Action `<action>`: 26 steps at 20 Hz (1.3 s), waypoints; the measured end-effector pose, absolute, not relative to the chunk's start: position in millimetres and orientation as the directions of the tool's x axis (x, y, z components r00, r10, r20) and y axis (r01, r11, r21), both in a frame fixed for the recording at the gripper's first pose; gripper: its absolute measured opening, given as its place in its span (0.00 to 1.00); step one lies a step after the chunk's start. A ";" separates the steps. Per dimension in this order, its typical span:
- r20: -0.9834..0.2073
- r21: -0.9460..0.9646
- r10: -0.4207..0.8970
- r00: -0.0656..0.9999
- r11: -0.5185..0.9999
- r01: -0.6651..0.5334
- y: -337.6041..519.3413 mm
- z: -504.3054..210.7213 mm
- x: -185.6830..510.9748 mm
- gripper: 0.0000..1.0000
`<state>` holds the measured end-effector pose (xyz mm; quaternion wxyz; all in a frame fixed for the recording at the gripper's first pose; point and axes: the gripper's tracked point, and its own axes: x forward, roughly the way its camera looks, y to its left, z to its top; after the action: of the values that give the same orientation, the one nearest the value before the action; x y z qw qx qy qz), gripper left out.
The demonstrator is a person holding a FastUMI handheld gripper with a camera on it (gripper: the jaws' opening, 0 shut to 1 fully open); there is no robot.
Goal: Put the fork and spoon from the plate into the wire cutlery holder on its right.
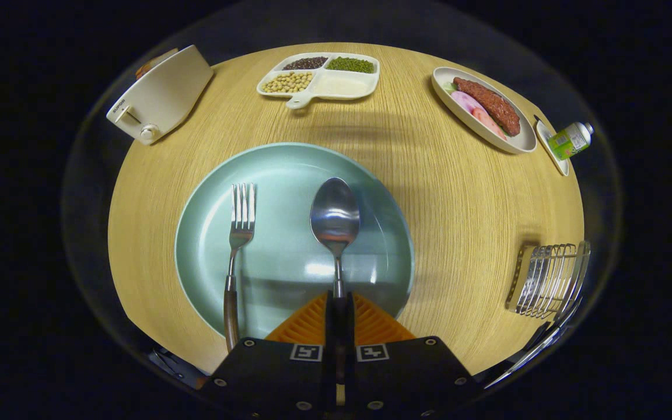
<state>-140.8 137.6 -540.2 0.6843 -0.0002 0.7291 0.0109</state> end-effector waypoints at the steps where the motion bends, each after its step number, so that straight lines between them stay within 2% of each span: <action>1: -0.999 0.012 0.011 -0.051 1.000 -0.022 136.3 -537.9 -139.6 0.06; 6: -0.997 0.064 0.065 0.052 0.998 -0.013 136.6 -510.0 -121.9 0.05; 13: -0.977 0.061 0.065 0.204 0.998 -0.022 108.3 -443.4 -106.7 0.05; 20: -0.959 -0.009 -0.036 0.283 0.995 0.097 21.0 -395.7 -116.5 0.05; 26: -0.951 -0.086 -0.148 0.273 0.970 0.227 -57.5 -382.1 -144.6 0.05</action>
<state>-144.6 -57.5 -382.1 0.7971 0.0332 0.5913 -0.1176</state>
